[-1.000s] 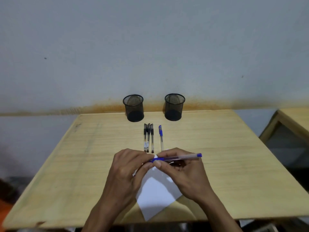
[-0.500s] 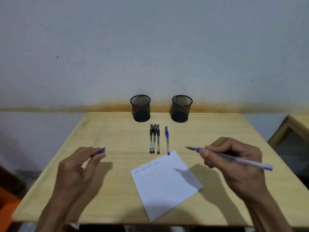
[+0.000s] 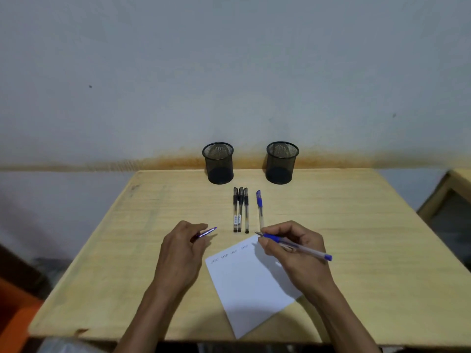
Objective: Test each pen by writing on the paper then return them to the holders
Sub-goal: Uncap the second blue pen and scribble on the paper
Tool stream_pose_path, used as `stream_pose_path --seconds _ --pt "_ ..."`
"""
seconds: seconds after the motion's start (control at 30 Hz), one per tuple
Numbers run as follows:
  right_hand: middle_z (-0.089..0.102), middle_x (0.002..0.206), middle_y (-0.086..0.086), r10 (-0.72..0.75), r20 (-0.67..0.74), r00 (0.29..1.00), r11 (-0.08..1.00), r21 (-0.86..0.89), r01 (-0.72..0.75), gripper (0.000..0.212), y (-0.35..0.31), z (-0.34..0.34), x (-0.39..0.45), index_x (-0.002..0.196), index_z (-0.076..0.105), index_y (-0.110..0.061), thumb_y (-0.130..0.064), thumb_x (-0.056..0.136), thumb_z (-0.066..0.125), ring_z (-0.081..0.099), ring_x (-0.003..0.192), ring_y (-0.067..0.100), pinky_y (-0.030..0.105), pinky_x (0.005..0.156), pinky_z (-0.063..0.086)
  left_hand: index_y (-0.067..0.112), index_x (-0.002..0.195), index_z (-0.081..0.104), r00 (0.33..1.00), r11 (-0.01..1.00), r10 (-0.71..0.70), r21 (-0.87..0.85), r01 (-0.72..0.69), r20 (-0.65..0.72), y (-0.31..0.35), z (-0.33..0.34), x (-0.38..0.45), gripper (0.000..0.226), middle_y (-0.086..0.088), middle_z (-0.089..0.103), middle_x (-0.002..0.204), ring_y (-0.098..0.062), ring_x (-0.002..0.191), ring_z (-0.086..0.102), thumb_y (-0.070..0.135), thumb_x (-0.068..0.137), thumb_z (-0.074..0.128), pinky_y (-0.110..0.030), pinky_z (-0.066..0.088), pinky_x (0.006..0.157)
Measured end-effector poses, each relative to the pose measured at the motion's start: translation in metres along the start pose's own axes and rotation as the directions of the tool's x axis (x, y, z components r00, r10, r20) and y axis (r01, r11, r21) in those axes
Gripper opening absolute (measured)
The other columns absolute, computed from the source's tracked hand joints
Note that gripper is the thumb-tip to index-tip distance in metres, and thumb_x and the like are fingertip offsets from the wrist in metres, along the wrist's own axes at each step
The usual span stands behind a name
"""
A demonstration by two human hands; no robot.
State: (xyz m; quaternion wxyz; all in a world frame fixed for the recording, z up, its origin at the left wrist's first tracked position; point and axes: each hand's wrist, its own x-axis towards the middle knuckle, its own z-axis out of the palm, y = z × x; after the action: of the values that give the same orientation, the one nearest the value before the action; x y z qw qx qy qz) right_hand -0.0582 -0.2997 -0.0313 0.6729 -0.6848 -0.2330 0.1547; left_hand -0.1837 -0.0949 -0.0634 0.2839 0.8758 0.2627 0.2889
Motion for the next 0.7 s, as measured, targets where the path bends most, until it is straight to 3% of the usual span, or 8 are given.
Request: stream_pose_path --seconds 0.07,0.13,0.23,0.33,0.47,0.57,0.7 --pt "0.080 0.087 0.001 0.020 -0.014 1.000 1.000 -0.007 -0.020 0.015 0.004 -0.001 -0.001 0.085 0.078 -0.012 0.002 0.079 0.080 0.075 0.083 0.022 0.040 0.080 0.062 0.019 0.097 0.071 0.998 0.998 -0.067 0.018 0.067 -0.012 -0.002 0.005 0.007 0.011 0.012 0.063 0.082 -0.003 0.076 0.059 0.019 0.087 0.073 -0.013 0.038 0.066" --pt "0.079 0.088 0.001 0.034 -0.021 0.999 0.999 0.001 -0.034 0.015 0.007 -0.001 -0.002 0.083 0.078 -0.013 0.002 0.080 0.080 0.075 0.083 0.022 0.040 0.079 0.062 0.021 0.087 0.068 0.996 0.994 -0.086 0.068 0.087 -0.020 -0.004 0.011 0.015 0.005 0.010 0.064 0.080 -0.010 0.074 0.060 0.024 0.088 0.072 -0.023 0.042 0.065" --pt "0.079 0.087 0.002 0.036 -0.024 0.999 0.999 0.020 -0.035 0.013 0.011 -0.002 -0.003 0.083 0.077 -0.011 0.001 0.080 0.080 0.075 0.082 0.020 0.032 0.075 0.061 0.019 0.086 0.073 0.999 0.971 -0.040 0.237 0.040 -0.006 -0.008 0.018 0.023 0.008 0.005 0.067 0.094 -0.023 0.086 0.062 0.027 0.089 0.071 -0.037 0.045 0.076" --pt "0.078 0.087 0.003 0.063 -0.027 0.998 0.997 0.043 -0.062 0.009 0.011 0.000 -0.004 0.084 0.076 -0.007 0.001 0.081 0.079 0.074 0.080 0.018 0.028 0.072 0.061 0.016 0.084 0.076 1.000 0.955 -0.012 0.295 0.018 -0.020 -0.011 0.022 0.023 0.011 0.003 0.068 0.093 -0.027 0.089 0.061 0.024 0.089 0.070 -0.040 0.046 0.076" --pt "0.078 0.087 0.002 0.097 -0.029 0.995 0.995 0.017 -0.096 0.008 0.016 -0.001 -0.004 0.085 0.077 -0.009 -0.002 0.083 0.079 0.075 0.082 0.018 0.033 0.076 0.063 0.016 0.096 0.071 1.000 0.967 -0.027 0.252 0.030 -0.014 -0.015 0.025 0.014 0.024 0.003 0.068 0.100 -0.028 0.095 0.061 0.037 0.090 0.061 -0.040 0.048 0.078" --pt "0.079 0.088 -0.001 0.103 -0.023 0.994 0.995 -0.006 -0.104 0.011 0.018 -0.002 -0.003 0.085 0.078 -0.013 -0.003 0.082 0.080 0.075 0.083 0.015 0.023 0.073 0.060 0.017 0.115 0.068 0.998 0.993 -0.016 0.113 0.024 -0.066 -0.003 0.022 -0.003 0.039 0.003 0.065 0.117 -0.021 0.108 0.058 0.043 0.088 0.057 -0.043 0.048 0.091" --pt "0.079 0.086 -0.001 0.069 -0.015 0.998 0.996 -0.054 -0.069 0.016 0.018 -0.001 0.007 0.083 0.076 -0.012 0.003 0.080 0.079 0.074 0.087 0.009 0.020 0.075 0.057 0.021 0.107 0.072 0.981 0.979 0.195 0.059 -0.194 -0.007 0.013 0.022 -0.022 0.025 0.008 0.068 0.113 -0.013 0.110 0.059 0.033 0.089 0.061 -0.042 0.048 0.094"
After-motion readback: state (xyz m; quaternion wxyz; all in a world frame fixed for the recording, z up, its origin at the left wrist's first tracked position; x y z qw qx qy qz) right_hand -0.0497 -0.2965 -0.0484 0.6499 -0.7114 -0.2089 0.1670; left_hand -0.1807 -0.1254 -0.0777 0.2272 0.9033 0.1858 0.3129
